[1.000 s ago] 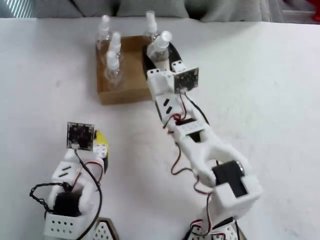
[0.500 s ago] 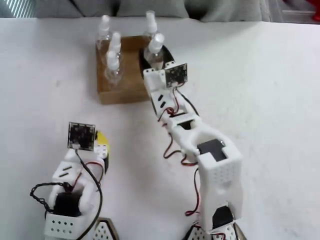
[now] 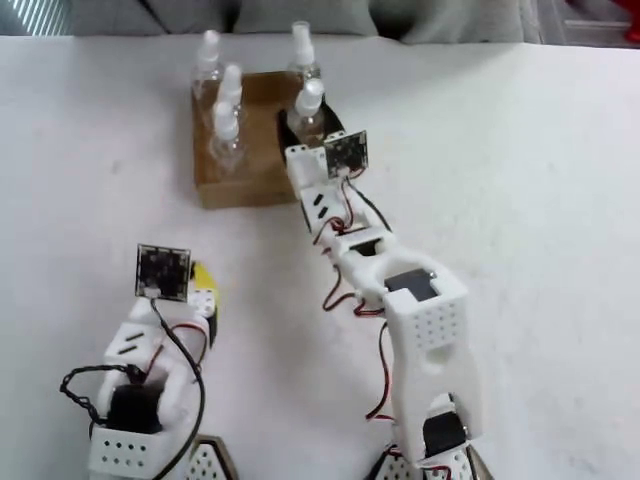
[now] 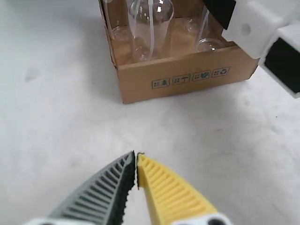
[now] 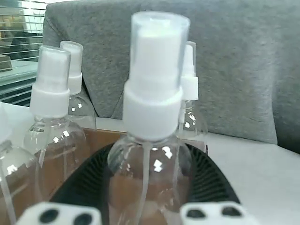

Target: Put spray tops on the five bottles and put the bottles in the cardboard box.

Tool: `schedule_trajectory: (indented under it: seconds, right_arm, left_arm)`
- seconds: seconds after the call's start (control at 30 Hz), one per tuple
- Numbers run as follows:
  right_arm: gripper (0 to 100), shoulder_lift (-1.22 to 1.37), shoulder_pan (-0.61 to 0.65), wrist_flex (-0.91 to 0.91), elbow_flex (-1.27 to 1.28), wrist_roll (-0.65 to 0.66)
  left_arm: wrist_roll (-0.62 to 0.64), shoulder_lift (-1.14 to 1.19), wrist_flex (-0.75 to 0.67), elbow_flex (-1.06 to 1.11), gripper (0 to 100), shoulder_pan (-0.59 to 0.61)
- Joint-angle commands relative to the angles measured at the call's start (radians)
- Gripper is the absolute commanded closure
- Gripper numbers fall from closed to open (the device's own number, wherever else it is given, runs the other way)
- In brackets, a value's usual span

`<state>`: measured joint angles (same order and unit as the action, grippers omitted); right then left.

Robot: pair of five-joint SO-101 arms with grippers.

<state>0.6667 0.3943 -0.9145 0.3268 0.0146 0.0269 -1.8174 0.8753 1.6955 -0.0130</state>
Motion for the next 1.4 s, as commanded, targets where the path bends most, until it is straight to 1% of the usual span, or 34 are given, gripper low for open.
schedule_trajectory:
  seconds: [0.0,0.17,0.33,0.8,0.97,1.37]
  right_arm:
    - [98.3,-0.018,-0.01,-0.019,-0.049,0.078]
    - [98.3,-0.018,-0.005,-0.013,-0.048,0.098]
    - [98.3,-0.018,-0.004,0.084,-0.049,0.098]
    - [98.1,-0.018,-0.004,0.088,-0.049,0.098]
    - [98.1,-0.018,-0.005,0.143,-0.049,0.097]
    - [98.1,-0.016,-0.005,0.143,-0.048,0.097]
  left_arm:
    - [0.012,-0.005,0.003,-0.003,98,-0.01]
    - [0.012,-0.005,0.003,-0.003,98,-0.01]
    - [0.012,-0.005,0.003,-0.003,98,-0.01]
    - [0.012,-0.005,0.003,-0.003,98,-0.01]
    - [0.012,-0.005,0.003,-0.003,98,-0.008]
    - [0.012,-0.005,0.003,-0.003,98,-0.007]
